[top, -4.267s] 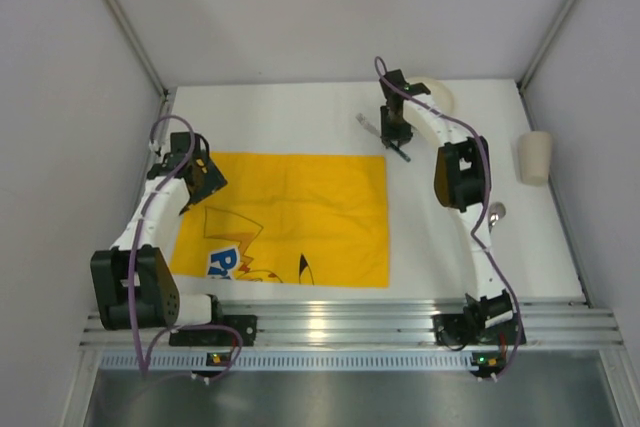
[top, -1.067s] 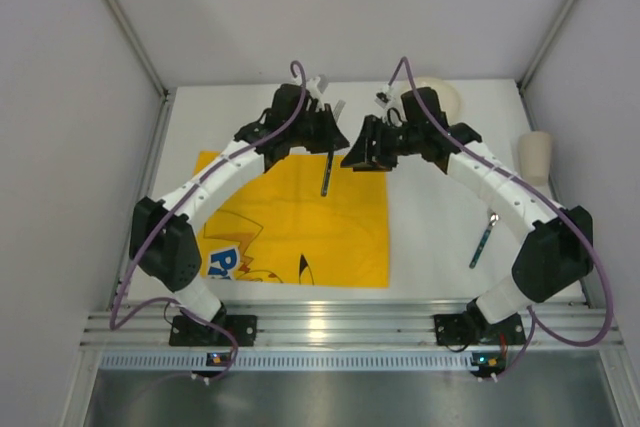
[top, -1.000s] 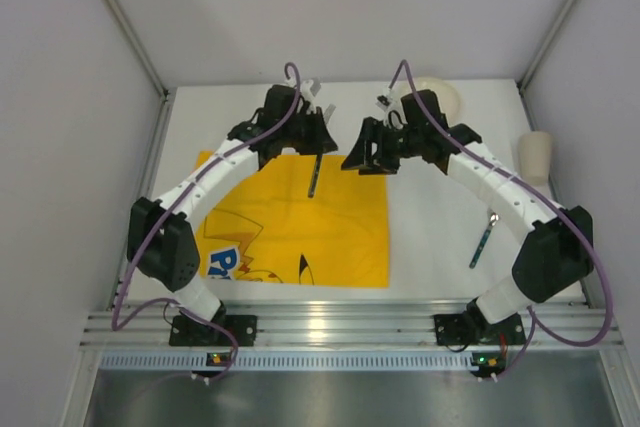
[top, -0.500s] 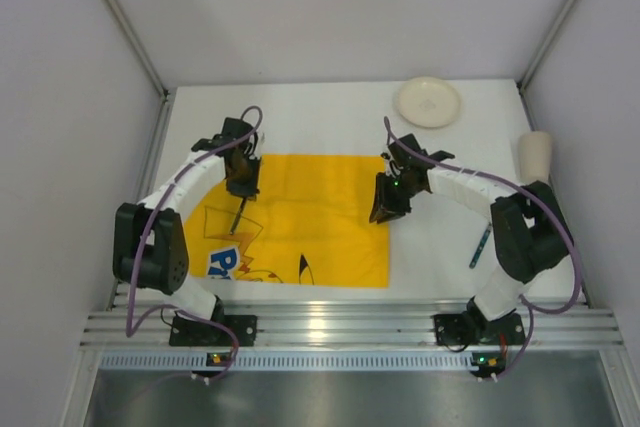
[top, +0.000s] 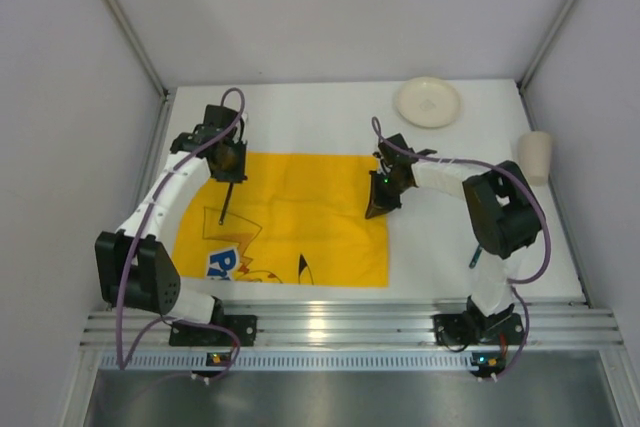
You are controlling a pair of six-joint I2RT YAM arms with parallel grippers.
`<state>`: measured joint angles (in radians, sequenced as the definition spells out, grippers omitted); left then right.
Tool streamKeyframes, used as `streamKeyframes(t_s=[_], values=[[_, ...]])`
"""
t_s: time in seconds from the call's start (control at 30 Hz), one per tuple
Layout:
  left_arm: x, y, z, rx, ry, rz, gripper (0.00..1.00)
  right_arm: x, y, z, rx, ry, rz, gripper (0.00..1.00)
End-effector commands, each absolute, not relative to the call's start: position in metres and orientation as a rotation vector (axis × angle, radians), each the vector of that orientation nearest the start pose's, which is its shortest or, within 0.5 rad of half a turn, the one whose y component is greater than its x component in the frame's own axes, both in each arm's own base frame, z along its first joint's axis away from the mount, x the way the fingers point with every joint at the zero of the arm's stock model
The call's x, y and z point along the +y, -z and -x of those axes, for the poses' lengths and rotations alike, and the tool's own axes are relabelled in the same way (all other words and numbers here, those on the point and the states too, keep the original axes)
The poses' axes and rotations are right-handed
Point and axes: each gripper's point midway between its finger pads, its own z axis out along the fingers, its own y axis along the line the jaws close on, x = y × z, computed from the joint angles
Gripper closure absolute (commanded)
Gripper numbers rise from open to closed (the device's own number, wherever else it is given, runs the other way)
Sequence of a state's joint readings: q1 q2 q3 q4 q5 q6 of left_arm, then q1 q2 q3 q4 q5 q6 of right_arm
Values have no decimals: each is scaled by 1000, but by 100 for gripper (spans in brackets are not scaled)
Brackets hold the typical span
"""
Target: Set the dinner table for one person
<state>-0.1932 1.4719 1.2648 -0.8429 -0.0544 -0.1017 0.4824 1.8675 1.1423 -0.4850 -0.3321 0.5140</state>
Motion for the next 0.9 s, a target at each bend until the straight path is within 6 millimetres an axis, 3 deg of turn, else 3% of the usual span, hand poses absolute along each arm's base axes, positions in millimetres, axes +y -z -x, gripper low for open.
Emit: streamKeyframes(t_s=[0.0, 0.13, 0.23, 0.57, 0.87], values=[[-45, -170, -322, 2578, -24, -56, 100, 233, 2, -308, 2871, -563, 95, 100], [-40, -167, -311, 2575, -36, -27, 100, 219, 9, -309, 2891, -481, 96, 100], [-36, -169, -307, 2558, -45, -6, 100, 197, 8, -311, 2889, -386, 76, 100], [-41, -129, -295, 2632, -6, -6, 100, 120, 5, -317, 2890, -34, -96, 100], [-54, -95, -304, 2656, 81, 5, 100, 115, 0, -306, 2921, -49, -131, 100]])
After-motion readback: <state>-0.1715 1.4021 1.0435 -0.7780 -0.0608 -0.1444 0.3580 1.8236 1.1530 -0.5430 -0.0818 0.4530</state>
